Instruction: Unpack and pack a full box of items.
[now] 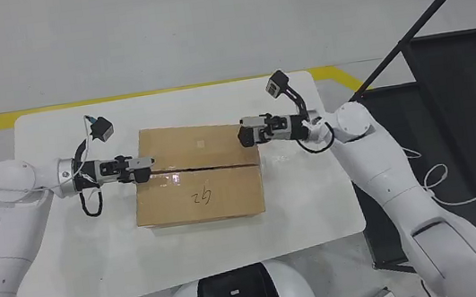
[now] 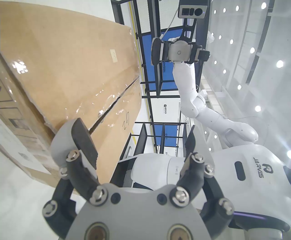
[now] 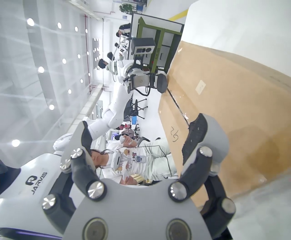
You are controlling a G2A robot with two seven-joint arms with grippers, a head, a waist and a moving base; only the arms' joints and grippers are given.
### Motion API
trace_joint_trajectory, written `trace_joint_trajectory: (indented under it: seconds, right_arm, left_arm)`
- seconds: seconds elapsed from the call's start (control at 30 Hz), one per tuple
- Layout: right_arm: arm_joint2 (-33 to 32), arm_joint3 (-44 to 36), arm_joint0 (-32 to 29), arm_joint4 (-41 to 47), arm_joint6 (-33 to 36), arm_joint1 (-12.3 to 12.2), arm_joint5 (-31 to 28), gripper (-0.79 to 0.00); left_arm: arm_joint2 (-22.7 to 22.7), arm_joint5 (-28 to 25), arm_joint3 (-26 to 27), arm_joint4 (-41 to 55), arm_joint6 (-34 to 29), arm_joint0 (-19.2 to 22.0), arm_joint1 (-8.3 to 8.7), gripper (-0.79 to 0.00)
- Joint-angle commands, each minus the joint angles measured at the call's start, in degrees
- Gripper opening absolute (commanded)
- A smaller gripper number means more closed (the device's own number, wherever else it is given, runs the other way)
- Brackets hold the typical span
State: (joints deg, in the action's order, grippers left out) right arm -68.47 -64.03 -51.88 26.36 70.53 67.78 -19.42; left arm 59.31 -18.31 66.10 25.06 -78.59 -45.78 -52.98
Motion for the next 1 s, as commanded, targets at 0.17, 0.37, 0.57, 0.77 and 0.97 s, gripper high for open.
trace_joint_trajectory:
  seconds: [0.17, 0.37, 0.57, 0.77, 0.97]
  right_arm:
    - [-5.1, -1.2, -5.0, -9.3, -2.3, -2.5, 4.5, 0.0]
    - [-4.8, -0.1, -6.2, -19.7, -12.1, -3.1, 7.8, 0.0]
    - [-3.9, -1.7, -7.6, -29.5, -18.4, -3.6, 10.5, 0.0]
    - [-7.3, -5.5, -11.3, -32.9, -21.2, -4.8, 12.1, 0.0]
    - [-10.9, -11.7, -15.9, -42.8, -21.3, -6.5, 17.5, 0.0]
  left_arm:
    - [0.0, 0.0, 0.0, 0.0, 0.0, 0.0, 0.0, 0.0]
    - [0.0, 0.0, 0.0, 0.0, 0.0, 0.0, 0.0, 0.0]
    - [0.0, 0.0, 0.0, 0.0, 0.0, 0.0, 0.0, 0.0]
    - [0.0, 0.0, 0.0, 0.0, 0.0, 0.0, 0.0, 0.0]
    - [0.0, 0.0, 0.0, 0.0, 0.0, 0.0, 0.0, 0.0]
